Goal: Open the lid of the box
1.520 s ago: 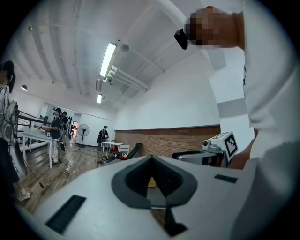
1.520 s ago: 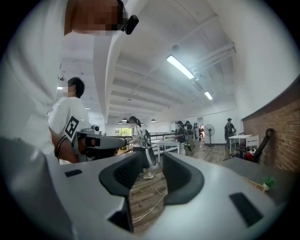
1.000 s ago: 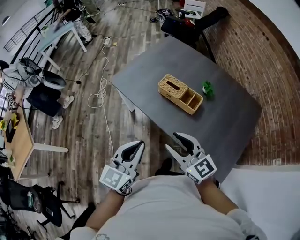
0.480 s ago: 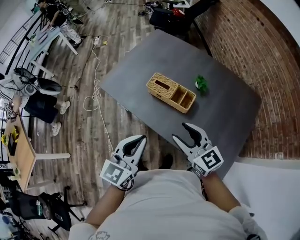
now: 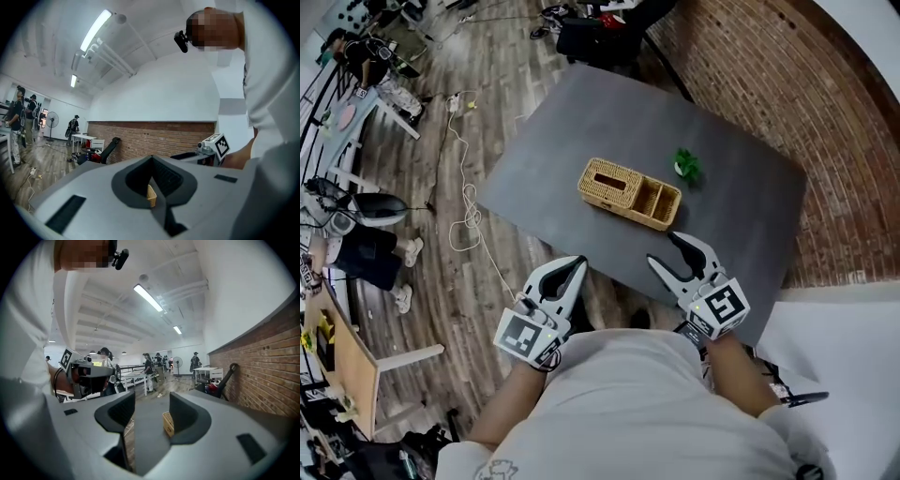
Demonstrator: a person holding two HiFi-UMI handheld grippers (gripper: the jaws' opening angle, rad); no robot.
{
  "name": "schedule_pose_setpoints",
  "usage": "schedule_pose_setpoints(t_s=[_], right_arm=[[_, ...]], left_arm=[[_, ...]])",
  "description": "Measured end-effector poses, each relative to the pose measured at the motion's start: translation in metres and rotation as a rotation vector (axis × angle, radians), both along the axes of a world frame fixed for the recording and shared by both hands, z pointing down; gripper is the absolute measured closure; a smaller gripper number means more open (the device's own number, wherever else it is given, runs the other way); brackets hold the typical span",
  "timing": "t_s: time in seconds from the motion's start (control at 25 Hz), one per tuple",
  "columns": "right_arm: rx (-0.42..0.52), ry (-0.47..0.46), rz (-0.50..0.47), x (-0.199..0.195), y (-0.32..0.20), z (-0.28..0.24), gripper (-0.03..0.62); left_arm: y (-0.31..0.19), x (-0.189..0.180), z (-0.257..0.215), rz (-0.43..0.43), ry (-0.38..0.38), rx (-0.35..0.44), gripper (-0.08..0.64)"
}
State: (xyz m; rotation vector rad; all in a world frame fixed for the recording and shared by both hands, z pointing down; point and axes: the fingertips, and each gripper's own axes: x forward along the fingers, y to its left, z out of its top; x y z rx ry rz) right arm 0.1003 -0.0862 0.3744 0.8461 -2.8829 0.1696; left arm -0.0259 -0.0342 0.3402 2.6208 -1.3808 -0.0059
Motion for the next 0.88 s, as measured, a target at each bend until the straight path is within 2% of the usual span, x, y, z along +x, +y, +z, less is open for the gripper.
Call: schedule_pose_setpoints(t_s=[0.32,0.6,0.88], right_arm=[[0.020,0.045,0.131,-0.038,-0.035,-0.007,0.357],[-0.027,0.036,0.235,-0.072,-0.043,0.001,0.357],[-0.026,0.044,0.300,-0.101,-0.044,0.005,0.357]], left_arm=[[-0.045,-0.062,-0.003,0.101,0.020,0.013,0.549],[-0.068,-0.102,-0.008,0.199,0.034,0.036,0.549],[-0.080,-0.130,0.001,0.264,0.044,0.031,0.549]])
